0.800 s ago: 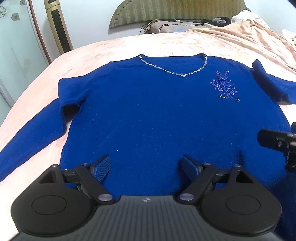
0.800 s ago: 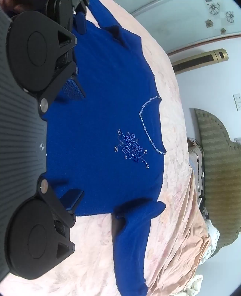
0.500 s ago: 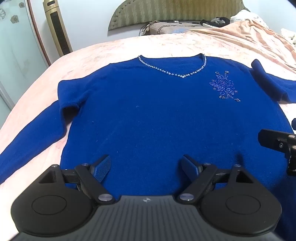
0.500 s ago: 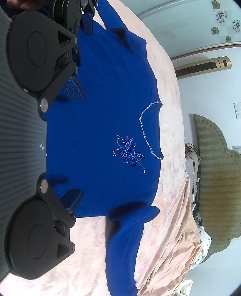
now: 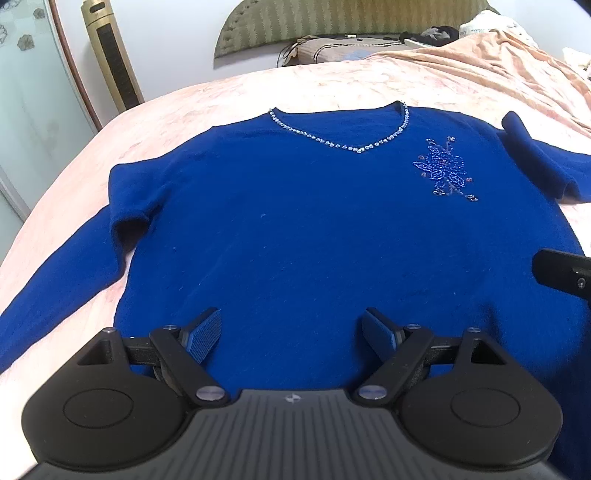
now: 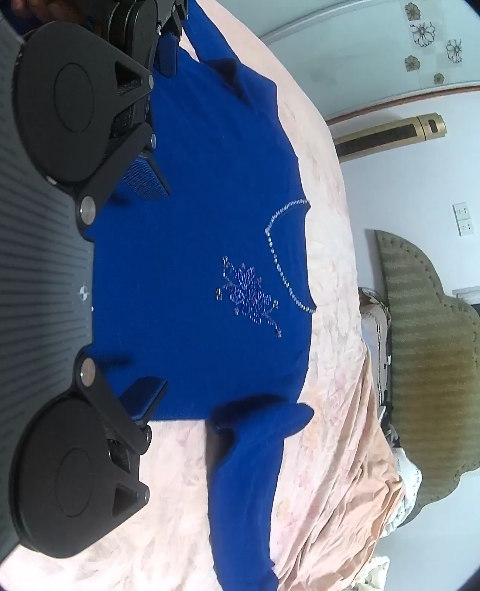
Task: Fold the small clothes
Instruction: 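Move the right gripper toward the cuff of a sweater sleeve, then grasp the blue sleeve cuff with the right gripper and lift it, then carry the sleeve across the sweater body with the right gripper, then release, then grasp the other sleeve cuff with the left gripper, then fold the held sleeve across the sweater body with the left gripper, release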
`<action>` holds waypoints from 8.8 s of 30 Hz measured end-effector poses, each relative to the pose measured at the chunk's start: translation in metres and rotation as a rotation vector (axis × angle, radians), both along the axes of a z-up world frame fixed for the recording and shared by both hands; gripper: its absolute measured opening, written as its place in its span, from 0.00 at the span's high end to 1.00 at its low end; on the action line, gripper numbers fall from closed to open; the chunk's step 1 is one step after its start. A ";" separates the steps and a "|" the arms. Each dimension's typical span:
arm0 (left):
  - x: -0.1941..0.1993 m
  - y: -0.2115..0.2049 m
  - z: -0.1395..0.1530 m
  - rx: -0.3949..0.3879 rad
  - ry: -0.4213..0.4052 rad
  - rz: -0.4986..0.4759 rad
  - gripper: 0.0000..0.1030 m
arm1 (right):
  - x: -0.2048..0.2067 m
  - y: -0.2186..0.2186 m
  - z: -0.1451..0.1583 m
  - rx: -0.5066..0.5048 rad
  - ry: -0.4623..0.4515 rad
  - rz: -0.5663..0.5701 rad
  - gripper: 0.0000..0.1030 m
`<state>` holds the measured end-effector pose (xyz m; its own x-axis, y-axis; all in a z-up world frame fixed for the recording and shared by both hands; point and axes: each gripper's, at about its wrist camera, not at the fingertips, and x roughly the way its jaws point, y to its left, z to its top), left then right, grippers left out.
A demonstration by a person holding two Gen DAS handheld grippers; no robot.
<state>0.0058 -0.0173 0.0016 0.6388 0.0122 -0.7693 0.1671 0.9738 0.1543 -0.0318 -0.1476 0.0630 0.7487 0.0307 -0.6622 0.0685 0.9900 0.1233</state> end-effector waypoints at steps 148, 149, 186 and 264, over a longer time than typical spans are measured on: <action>0.027 -0.008 0.003 0.026 0.004 -0.018 0.19 | 0.105 -0.046 0.028 0.065 -0.099 -0.080 0.90; 0.027 -0.005 0.003 0.020 0.005 -0.014 0.19 | 0.107 -0.040 0.029 0.064 -0.098 -0.068 0.90; 0.029 0.078 -0.001 -0.030 0.002 0.093 0.19 | 0.200 0.143 0.022 0.178 -0.042 0.157 0.90; -0.025 0.427 0.044 -0.504 -0.425 1.135 0.95 | 0.129 0.153 0.033 0.137 -0.004 0.370 0.26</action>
<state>-0.0190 0.4093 0.0452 0.6548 0.4722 -0.5901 -0.7497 0.5048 -0.4280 0.0968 0.0055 0.0958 0.6731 0.3871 -0.6301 -0.2911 0.9220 0.2553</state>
